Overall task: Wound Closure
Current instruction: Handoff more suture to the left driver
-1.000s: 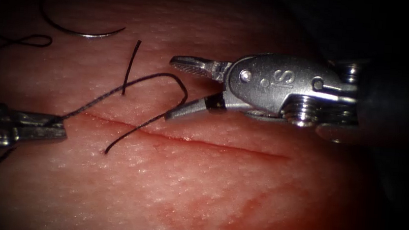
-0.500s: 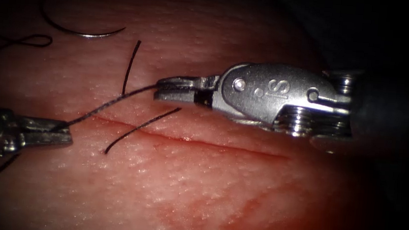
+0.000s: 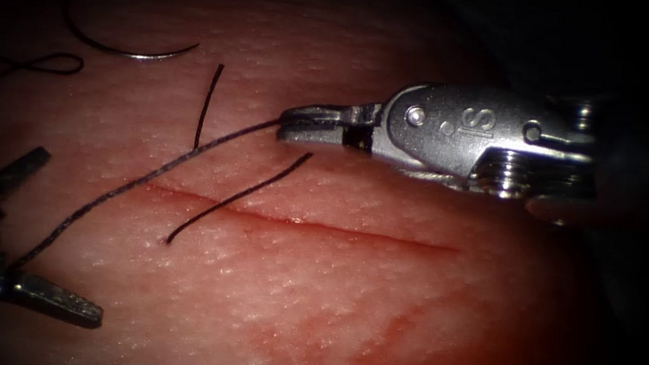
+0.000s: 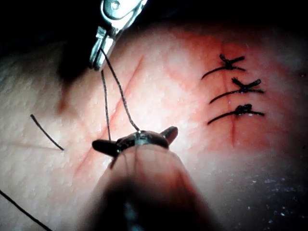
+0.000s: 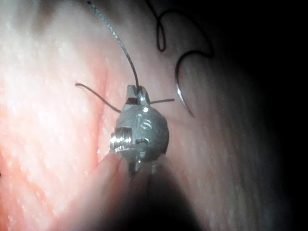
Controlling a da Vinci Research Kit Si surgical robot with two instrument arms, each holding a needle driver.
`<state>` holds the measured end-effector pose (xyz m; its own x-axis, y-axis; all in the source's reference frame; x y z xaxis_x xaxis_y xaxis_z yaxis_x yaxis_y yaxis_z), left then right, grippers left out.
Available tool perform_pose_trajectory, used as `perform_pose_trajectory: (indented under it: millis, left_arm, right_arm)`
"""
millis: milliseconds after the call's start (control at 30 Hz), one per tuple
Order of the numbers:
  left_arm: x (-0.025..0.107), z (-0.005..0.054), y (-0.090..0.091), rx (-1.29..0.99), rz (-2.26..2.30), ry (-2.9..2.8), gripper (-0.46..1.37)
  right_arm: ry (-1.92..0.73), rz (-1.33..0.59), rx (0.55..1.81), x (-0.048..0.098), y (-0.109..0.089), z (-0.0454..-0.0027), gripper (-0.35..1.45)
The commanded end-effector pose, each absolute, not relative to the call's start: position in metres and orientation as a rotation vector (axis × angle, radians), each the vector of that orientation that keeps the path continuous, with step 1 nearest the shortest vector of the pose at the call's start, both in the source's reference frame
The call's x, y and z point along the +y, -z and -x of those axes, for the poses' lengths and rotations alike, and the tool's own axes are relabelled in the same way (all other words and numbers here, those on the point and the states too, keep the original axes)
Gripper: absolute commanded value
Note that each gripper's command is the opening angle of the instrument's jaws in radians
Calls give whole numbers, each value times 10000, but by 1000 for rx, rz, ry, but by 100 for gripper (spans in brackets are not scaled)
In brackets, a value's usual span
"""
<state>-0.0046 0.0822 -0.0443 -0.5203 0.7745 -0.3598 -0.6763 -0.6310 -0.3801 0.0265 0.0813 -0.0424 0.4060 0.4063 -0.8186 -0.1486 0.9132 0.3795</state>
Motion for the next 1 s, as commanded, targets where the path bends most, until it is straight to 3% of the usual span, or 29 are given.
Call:
perform_pose_trajectory:
  millis: [33,367,433,467,500,533,567,733,800,867,933,1000]
  left_arm:
    - [823,44,444,-236,637,-2175,116]
    - [818,35,439,-242,623,-2178,83]
    - [815,35,437,-270,620,-2180,55]
    - [813,34,435,-295,616,-2180,32]
    - [813,34,435,-299,614,-2181,26]
    - [811,34,434,-317,610,-2186,-15]
    - [810,33,435,-320,607,-2187,-35]
    - [821,33,445,-288,586,-2206,-35]
    - [824,32,449,-276,586,-2208,-35]
    - [828,31,454,-254,591,-2205,-35]
    - [830,28,458,-238,595,-2212,-35]
    - [831,25,460,-230,592,-2213,-35]
  right_arm:
    - [-355,-261,1101,813,425,-265,-35]
    - [-347,-259,1103,811,425,-264,-35]
    - [-347,-259,1103,810,426,-264,-35]
    - [-346,-259,1104,810,426,-264,-35]
    - [-346,-259,1104,810,426,-264,-35]
    - [-345,-261,1101,809,426,-264,-35]
    - [-345,-261,1102,809,427,-264,-35]
    - [-343,-263,1104,809,427,-265,-35]
    - [-340,-268,1108,808,427,-265,19]
    - [-334,-273,1112,807,426,-263,88]
    - [-326,-270,1114,806,425,-262,112]
    - [-329,-275,1115,807,425,-259,124]
